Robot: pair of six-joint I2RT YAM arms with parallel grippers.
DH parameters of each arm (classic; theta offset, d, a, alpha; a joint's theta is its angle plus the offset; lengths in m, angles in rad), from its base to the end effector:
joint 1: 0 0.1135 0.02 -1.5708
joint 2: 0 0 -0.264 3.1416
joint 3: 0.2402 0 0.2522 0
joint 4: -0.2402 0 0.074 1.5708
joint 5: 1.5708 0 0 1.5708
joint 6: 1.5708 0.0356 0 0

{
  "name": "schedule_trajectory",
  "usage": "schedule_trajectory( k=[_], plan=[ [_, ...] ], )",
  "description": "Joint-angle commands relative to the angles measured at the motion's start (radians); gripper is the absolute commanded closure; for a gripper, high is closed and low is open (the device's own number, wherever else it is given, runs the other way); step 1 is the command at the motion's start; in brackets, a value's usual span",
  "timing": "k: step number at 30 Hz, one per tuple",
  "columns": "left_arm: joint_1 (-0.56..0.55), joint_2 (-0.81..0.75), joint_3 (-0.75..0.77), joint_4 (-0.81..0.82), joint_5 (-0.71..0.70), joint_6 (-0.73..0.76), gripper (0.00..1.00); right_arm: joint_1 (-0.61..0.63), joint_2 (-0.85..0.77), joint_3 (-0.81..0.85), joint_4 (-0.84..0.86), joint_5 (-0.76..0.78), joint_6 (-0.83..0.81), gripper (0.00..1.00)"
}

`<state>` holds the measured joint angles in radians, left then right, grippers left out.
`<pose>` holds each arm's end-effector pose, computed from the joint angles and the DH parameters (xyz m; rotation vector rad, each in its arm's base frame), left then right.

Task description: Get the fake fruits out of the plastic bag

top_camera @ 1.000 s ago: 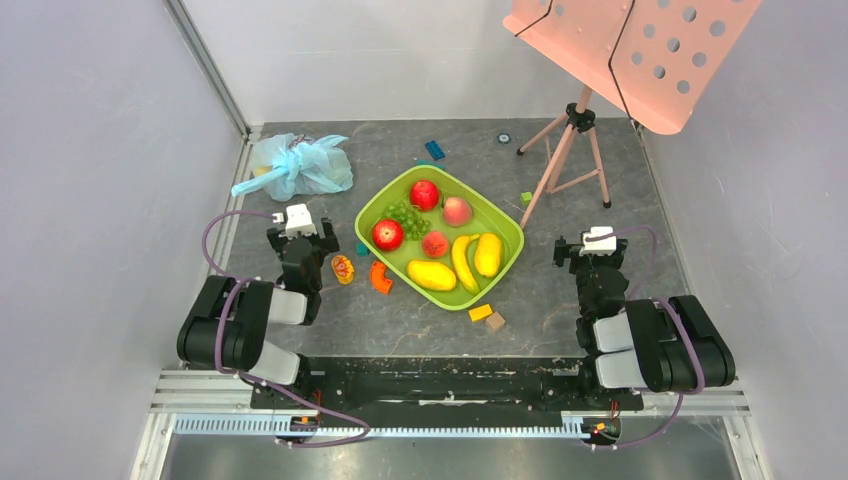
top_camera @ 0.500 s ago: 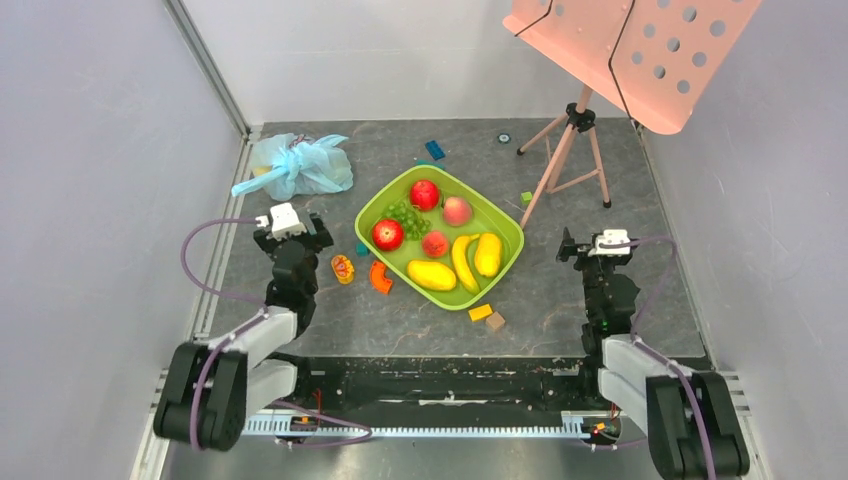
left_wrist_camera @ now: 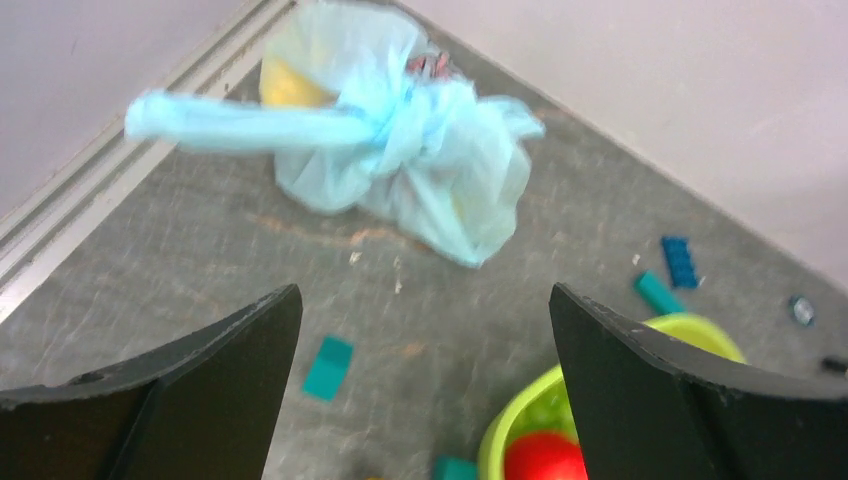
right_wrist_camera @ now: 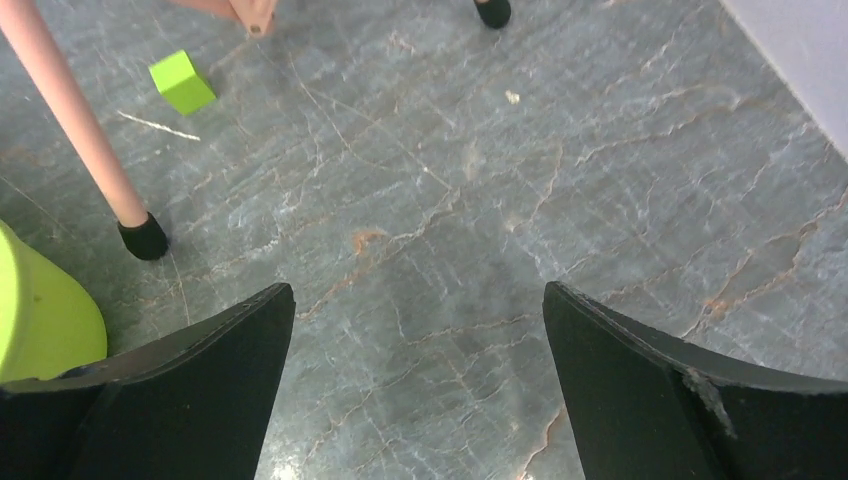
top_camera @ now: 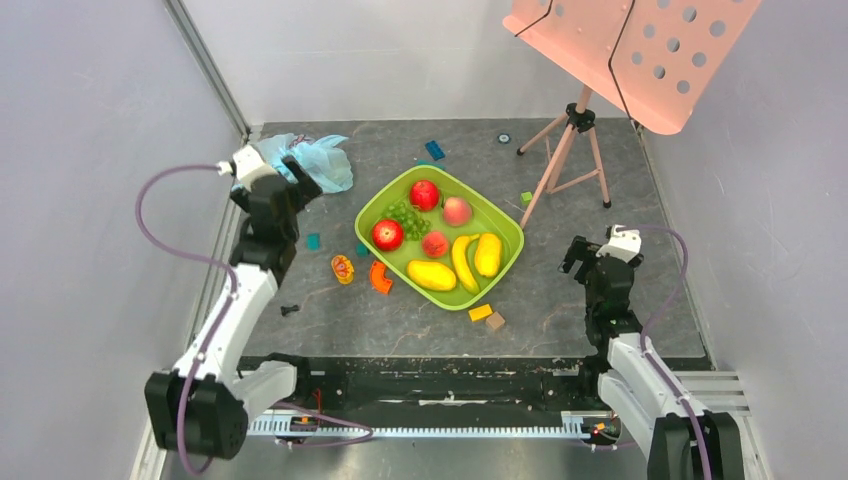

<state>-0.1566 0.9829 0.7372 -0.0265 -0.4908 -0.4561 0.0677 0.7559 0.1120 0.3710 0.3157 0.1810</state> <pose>0.2271 -0.0189 0.3035 -0.5996 1.7080 0.0175 0.1640 0.0000 0.1665 0.3221 1.8029 -0.1161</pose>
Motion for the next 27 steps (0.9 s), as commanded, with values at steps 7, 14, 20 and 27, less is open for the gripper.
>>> schedule_trajectory(
  k=[7, 14, 20, 27],
  plan=[
    [0.155, 0.588, 0.716, -0.538, 0.172, -0.116, 0.0, 0.0, 0.106, 0.165, -0.287, -0.03, 0.102, 0.02],
    [0.185, 0.835, 0.938, -0.555, 0.102, -0.056, 0.0, 0.0, 0.119, 0.144, -0.268, -0.062, 0.118, 0.02],
    [0.199, 0.98, 1.071, -0.581, 0.043, -0.007, 0.0, 0.0, 0.127, 0.143, -0.261, -0.082, 0.126, 0.02],
    [0.205, 1.09, 1.165, -0.577, 0.024, 0.021, 0.0, 0.0, 0.134, 0.156, -0.273, -0.109, 0.118, 0.02]
  ],
)
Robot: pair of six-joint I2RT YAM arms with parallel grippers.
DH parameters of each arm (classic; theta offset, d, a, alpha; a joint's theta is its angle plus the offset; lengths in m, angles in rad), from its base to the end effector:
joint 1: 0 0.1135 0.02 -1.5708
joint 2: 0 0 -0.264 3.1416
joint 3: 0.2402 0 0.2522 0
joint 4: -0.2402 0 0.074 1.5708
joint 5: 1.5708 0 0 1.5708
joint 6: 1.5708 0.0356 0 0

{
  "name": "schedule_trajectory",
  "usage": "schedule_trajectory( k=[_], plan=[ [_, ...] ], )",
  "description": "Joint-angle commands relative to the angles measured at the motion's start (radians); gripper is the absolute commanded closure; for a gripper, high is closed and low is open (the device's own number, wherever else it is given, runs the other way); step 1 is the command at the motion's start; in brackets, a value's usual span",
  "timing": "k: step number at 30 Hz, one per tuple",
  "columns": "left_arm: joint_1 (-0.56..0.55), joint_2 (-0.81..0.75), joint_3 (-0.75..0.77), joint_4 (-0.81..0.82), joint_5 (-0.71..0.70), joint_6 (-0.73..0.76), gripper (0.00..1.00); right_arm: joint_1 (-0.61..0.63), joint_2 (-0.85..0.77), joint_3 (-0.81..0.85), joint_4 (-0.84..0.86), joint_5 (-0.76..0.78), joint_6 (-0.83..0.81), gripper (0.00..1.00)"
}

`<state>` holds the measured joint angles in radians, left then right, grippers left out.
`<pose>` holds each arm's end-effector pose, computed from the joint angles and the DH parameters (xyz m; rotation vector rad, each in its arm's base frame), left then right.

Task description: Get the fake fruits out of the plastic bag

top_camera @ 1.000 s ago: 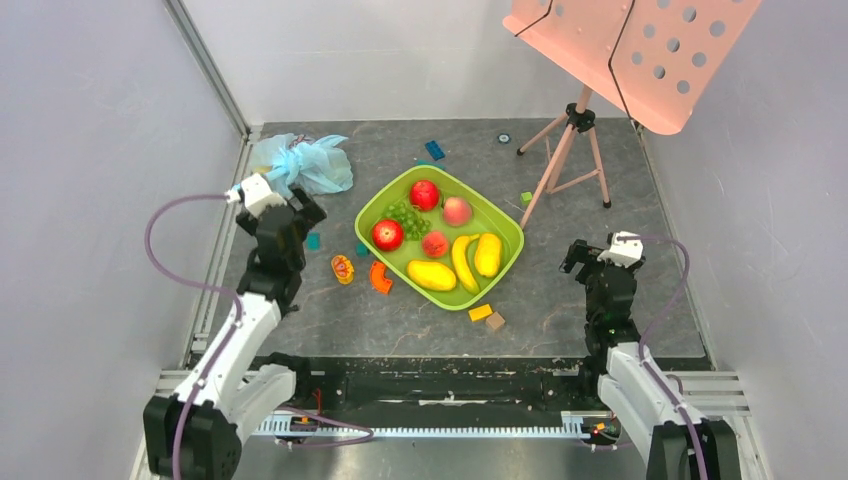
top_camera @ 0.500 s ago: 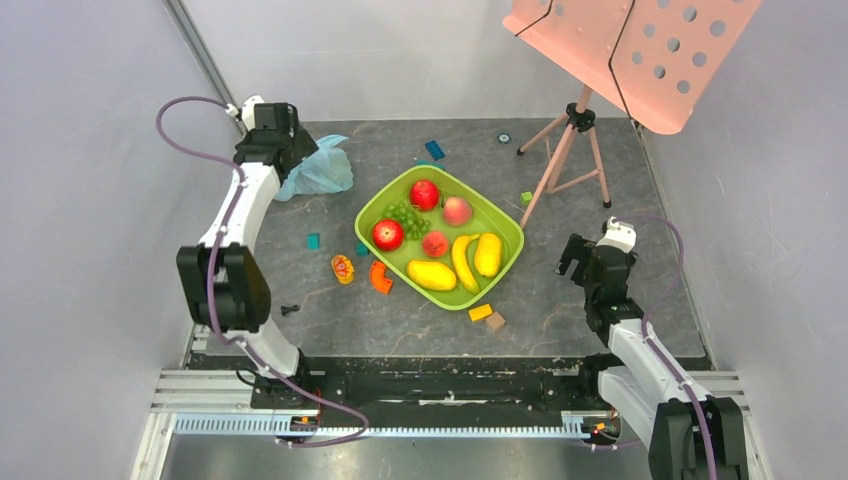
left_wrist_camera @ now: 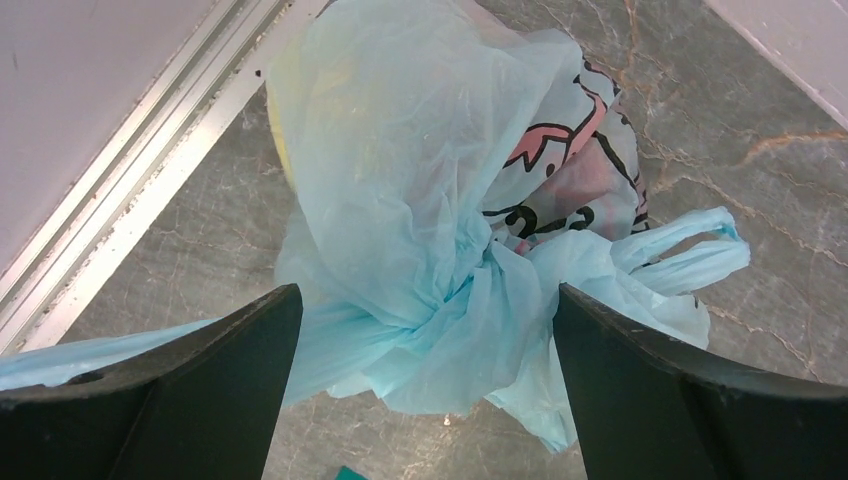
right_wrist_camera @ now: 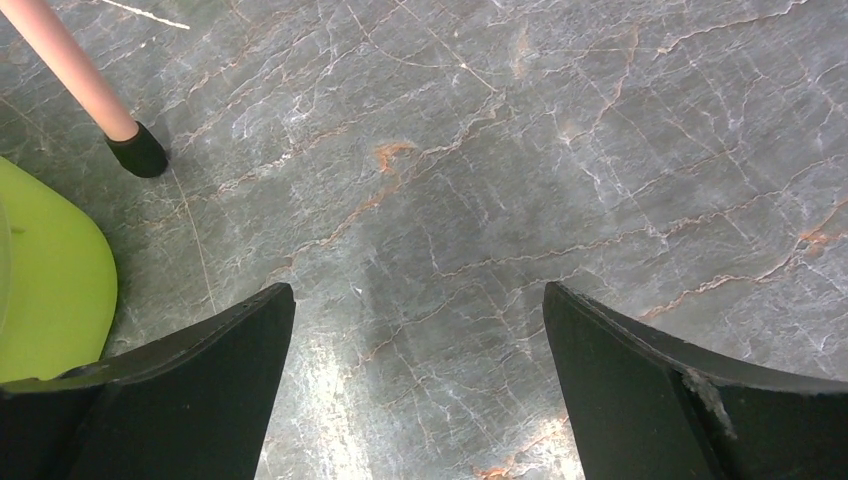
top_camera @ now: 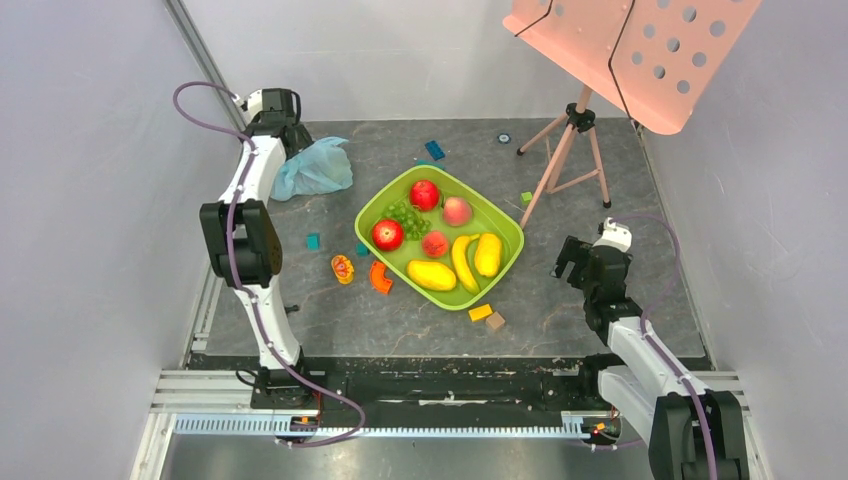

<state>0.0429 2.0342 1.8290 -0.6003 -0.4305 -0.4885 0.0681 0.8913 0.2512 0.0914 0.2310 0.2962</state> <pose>0.4627 0.0347 0.2818 -0.7968 2.1597 0.2850 0.1792 0.0041 0.1640 0.3746 2.0698 -0.0263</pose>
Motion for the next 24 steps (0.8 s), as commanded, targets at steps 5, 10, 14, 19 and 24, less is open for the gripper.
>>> schedule_trajectory(
  k=[5, 10, 14, 19, 24],
  plan=[
    [0.003, 0.087, 0.148, -0.014, -0.023, 0.086, 0.01, -0.002, -0.02, 0.024, -0.006, -0.037, -0.012, 0.02],
    [0.003, 0.109, 0.191, -0.057, -0.024, 0.128, 0.28, -0.001, -0.034, 0.034, -0.015, -0.049, -0.017, 0.02],
    [0.003, 0.089, 0.168, -0.052, -0.008, 0.13, 0.8, -0.001, -0.047, 0.038, -0.019, -0.06, -0.017, 0.02],
    [0.001, 0.027, 0.16, -0.046, 0.021, 0.128, 0.98, -0.001, -0.066, 0.037, -0.031, -0.051, -0.027, 0.02],
    [-0.016, -0.113, 0.152, -0.041, 0.058, 0.12, 0.98, -0.001, -0.087, 0.051, -0.048, -0.054, -0.028, 0.02]
  ],
)
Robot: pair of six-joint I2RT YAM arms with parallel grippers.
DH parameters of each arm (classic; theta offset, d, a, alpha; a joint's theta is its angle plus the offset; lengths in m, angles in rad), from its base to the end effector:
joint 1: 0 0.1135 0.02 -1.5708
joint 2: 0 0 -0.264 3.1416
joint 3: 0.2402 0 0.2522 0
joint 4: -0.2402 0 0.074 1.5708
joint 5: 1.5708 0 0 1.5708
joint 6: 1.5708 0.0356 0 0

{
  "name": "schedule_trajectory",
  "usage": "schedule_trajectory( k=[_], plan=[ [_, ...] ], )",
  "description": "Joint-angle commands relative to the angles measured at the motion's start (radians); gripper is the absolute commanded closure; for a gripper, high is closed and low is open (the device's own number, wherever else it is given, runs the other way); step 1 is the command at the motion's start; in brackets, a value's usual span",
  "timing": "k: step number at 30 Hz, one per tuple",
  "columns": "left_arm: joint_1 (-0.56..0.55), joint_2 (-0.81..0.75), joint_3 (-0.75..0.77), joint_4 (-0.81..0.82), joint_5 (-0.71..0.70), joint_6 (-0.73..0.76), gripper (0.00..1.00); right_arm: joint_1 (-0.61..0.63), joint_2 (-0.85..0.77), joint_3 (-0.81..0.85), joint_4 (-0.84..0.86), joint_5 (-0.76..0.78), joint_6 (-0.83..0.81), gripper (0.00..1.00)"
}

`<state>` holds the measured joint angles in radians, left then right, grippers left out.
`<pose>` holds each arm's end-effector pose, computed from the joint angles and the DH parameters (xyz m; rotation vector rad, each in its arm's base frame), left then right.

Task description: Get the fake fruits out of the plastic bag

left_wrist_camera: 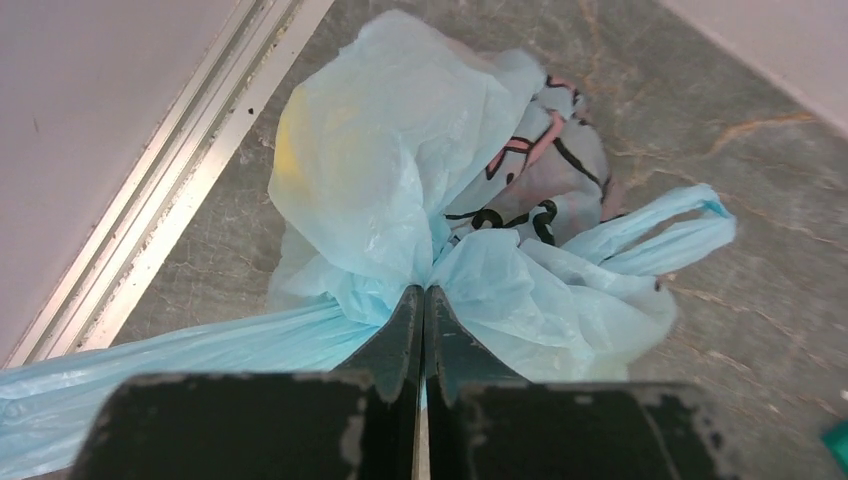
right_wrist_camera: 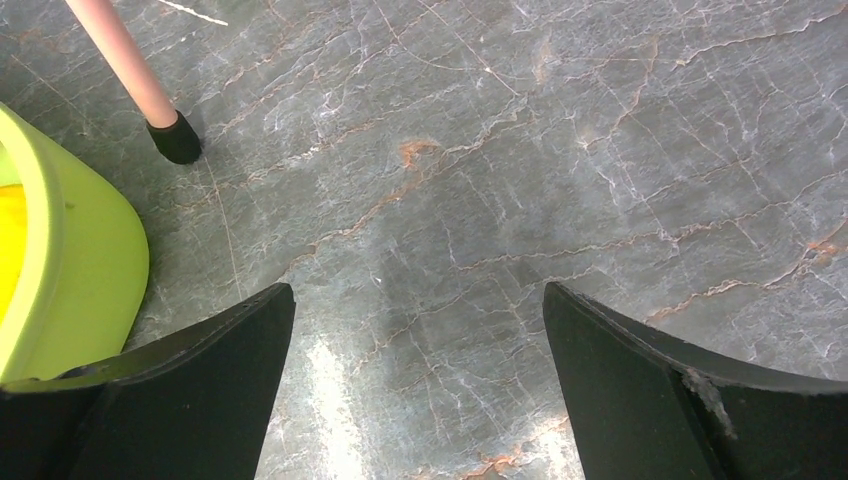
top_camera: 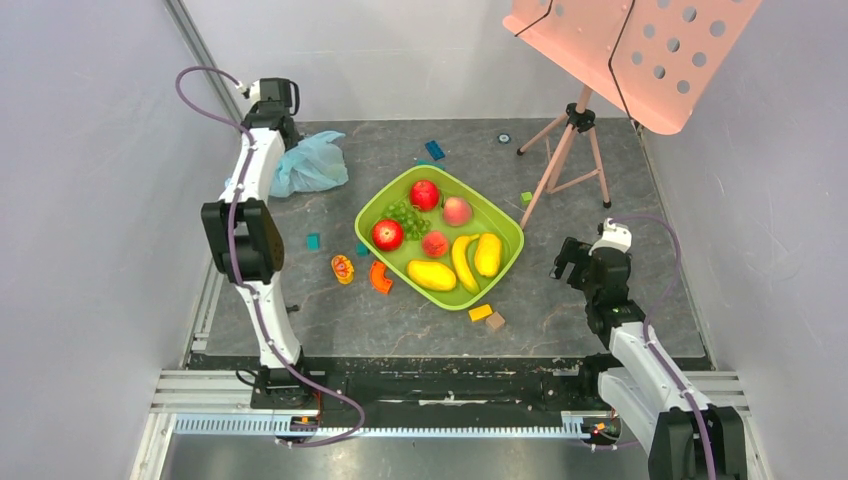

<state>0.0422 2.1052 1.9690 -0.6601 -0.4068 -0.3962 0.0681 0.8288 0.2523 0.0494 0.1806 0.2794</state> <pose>0.4789 0.0343 0.2906 -0.6882 2.2003 0.3014 0.1739 0.0055 0.1700 0.3279 2.0626 0.0213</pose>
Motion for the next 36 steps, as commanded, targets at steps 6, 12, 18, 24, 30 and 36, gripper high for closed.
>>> schedule_trajectory(
  k=[6, 12, 18, 24, 30, 36],
  plan=[
    [-0.029, -0.425, -0.052, 0.003, 0.055, 0.025, 0.98, -0.001, -0.051, 0.072, -0.026, -0.031, -0.009, 0.02],
    [-0.07, -0.735, -0.25, 0.02, 0.224, 0.024, 0.98, -0.001, -0.072, 0.104, -0.047, -0.038, -0.026, 0.02],
    [-0.141, -1.029, -0.456, 0.004, 0.348, -0.045, 0.98, -0.001, -0.09, 0.143, -0.103, -0.024, -0.055, 0.02],
    [-0.234, -1.244, -0.582, -0.103, 0.389, -0.098, 0.98, -0.001, -0.152, 0.166, -0.125, -0.089, -0.098, 0.02],
    [-0.267, -1.347, -0.711, -0.161, 0.516, -0.16, 0.98, -0.001, -0.16, 0.206, -0.146, -0.206, -0.097, 0.02],
    [-0.287, -1.434, -0.827, -0.162, 0.511, -0.216, 0.98, 0.0, -0.153, 0.218, -0.143, -0.266, -0.07, 0.02]
  ],
)
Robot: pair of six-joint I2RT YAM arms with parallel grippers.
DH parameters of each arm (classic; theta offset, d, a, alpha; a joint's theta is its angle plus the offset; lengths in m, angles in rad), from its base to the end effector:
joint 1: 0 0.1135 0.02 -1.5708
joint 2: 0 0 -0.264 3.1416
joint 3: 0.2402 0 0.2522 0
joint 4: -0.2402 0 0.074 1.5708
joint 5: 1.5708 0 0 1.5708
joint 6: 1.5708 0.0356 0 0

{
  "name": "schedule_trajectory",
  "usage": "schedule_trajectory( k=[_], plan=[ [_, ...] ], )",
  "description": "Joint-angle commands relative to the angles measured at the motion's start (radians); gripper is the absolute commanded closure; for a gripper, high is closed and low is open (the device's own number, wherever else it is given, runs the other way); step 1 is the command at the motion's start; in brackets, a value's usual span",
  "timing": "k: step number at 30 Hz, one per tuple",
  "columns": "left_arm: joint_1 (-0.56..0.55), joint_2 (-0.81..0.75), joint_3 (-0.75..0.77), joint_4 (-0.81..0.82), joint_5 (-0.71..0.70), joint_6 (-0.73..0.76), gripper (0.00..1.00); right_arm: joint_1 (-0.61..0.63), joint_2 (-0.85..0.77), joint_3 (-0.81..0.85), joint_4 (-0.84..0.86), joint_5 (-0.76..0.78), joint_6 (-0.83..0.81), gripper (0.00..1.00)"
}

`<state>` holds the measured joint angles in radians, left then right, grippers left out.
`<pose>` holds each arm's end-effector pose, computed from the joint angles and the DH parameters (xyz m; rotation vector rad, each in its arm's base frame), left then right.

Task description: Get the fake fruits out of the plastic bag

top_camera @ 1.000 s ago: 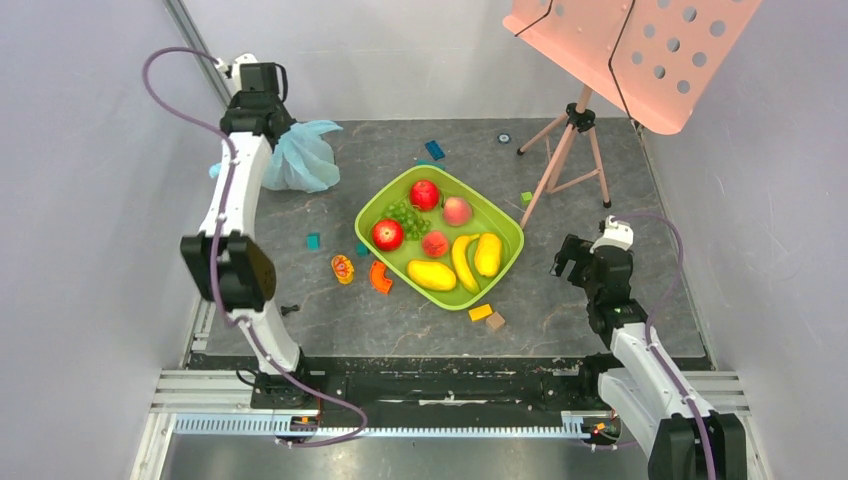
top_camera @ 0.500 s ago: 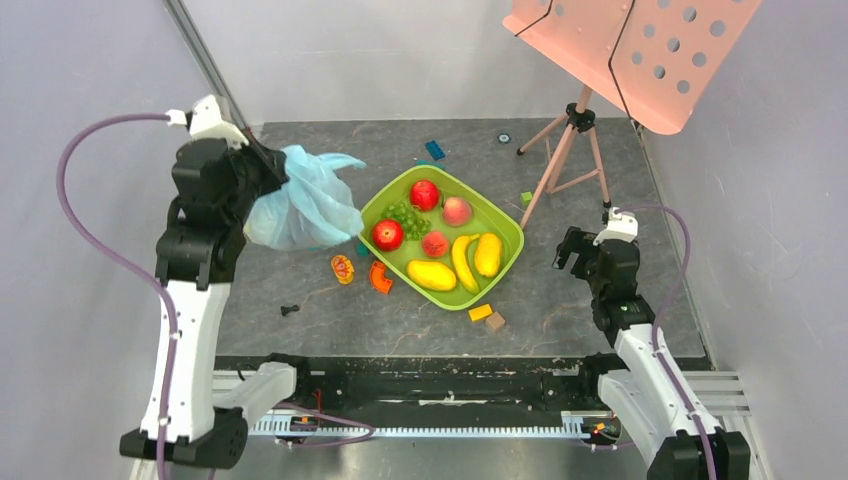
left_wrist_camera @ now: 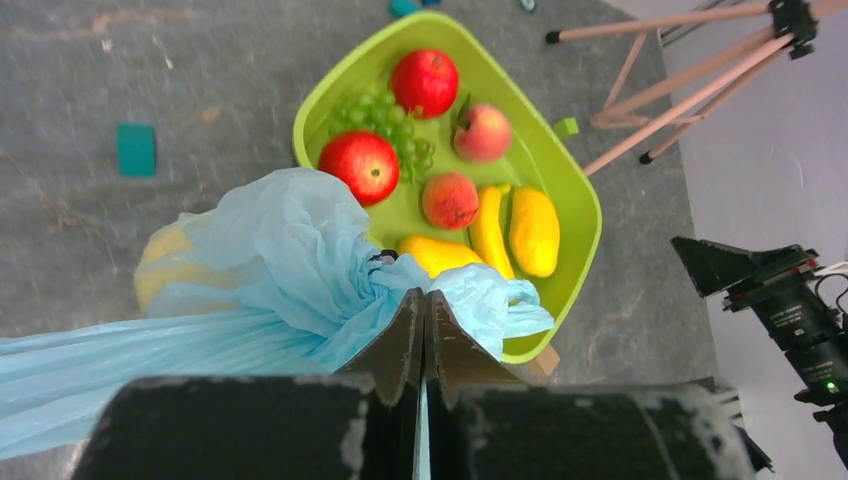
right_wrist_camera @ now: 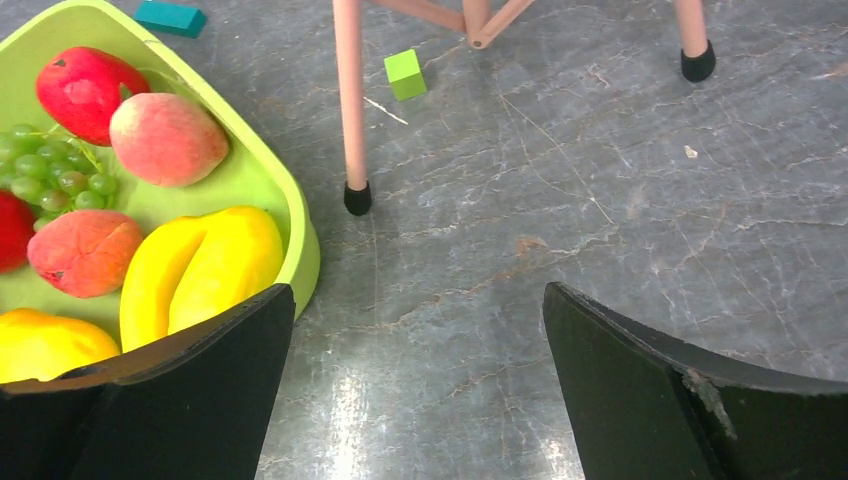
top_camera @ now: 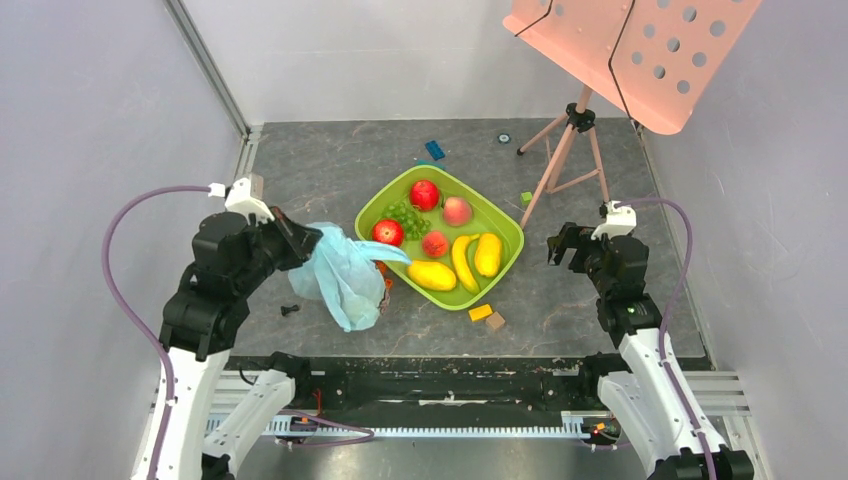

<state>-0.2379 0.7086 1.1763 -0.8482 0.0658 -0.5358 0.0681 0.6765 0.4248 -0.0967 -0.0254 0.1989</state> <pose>0.1091 -0.0289 0.4086 -0.2520 1.9785 -0.5701 0.1689 0.0124 0.2385 0.1087 1.9213 0.2037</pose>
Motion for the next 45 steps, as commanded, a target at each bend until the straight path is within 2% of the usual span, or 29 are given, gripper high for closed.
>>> schedule_trajectory(
  k=[1, 6, 9, 13, 16, 19, 20, 21, 26, 28, 29, 33, 38, 41, 45],
  plan=[
    [-0.009, -0.047, -0.051, 0.027, 0.043, -0.09, 0.98, 0.001, -0.002, 0.046, 0.002, -0.061, 0.013, 0.02],
    [-0.041, -0.058, -0.16, 0.088, 0.066, -0.171, 0.98, 0.003, -0.009, 0.045, 0.004, -0.082, 0.022, 0.02],
    [-0.13, -0.055, -0.229, 0.159, 0.01, -0.233, 0.98, 0.01, -0.012, 0.045, 0.01, -0.106, 0.018, 0.02],
    [-0.334, 0.007, -0.278, 0.242, -0.138, -0.301, 0.98, 0.018, -0.015, 0.045, 0.014, -0.116, 0.014, 0.02],
    [-0.552, 0.092, -0.284, 0.308, -0.297, -0.342, 0.98, 0.022, -0.02, 0.045, 0.012, -0.133, 0.007, 0.02],
    [-0.683, 0.178, -0.268, 0.369, -0.377, -0.364, 0.98, 0.028, -0.028, 0.045, 0.013, -0.165, -0.011, 0.02],
    [-0.709, 0.207, -0.258, 0.384, -0.383, -0.364, 0.96, 0.03, -0.034, 0.045, 0.014, -0.18, -0.018, 0.02],
    [-0.722, 0.228, -0.247, 0.397, -0.385, -0.36, 0.88, 0.031, -0.038, 0.048, 0.014, -0.196, -0.027, 0.02],
    [-0.733, 0.237, -0.217, 0.372, -0.424, -0.303, 0.34, 0.045, -0.062, 0.052, 0.029, -0.34, -0.059, 0.02],
    [-0.733, 0.211, -0.194, 0.335, -0.467, -0.269, 0.15, 0.06, -0.069, 0.05, 0.046, -0.391, -0.045, 0.01],
    [-0.733, 0.2, -0.18, 0.311, -0.489, -0.247, 0.09, 0.071, -0.07, 0.046, 0.068, -0.412, -0.027, 0.02],
    [-0.731, 0.176, -0.116, 0.225, -0.553, -0.187, 0.01, 0.2, -0.063, 0.035, 0.15, -0.428, 0.032, 0.02],
    [-0.691, 0.142, -0.105, 0.144, -0.584, -0.201, 0.0, 0.493, 0.011, 0.08, 0.164, -0.244, 0.007, 0.02],
    [-0.592, 0.114, -0.129, 0.086, -0.527, -0.222, 0.0, 0.645, 0.085, 0.121, 0.191, -0.168, 0.004, 0.01],
    [-0.381, 0.069, -0.211, 0.06, -0.325, -0.216, 0.03, 0.864, 0.2, 0.211, 0.201, -0.018, -0.017, 0.01]
  ],
)
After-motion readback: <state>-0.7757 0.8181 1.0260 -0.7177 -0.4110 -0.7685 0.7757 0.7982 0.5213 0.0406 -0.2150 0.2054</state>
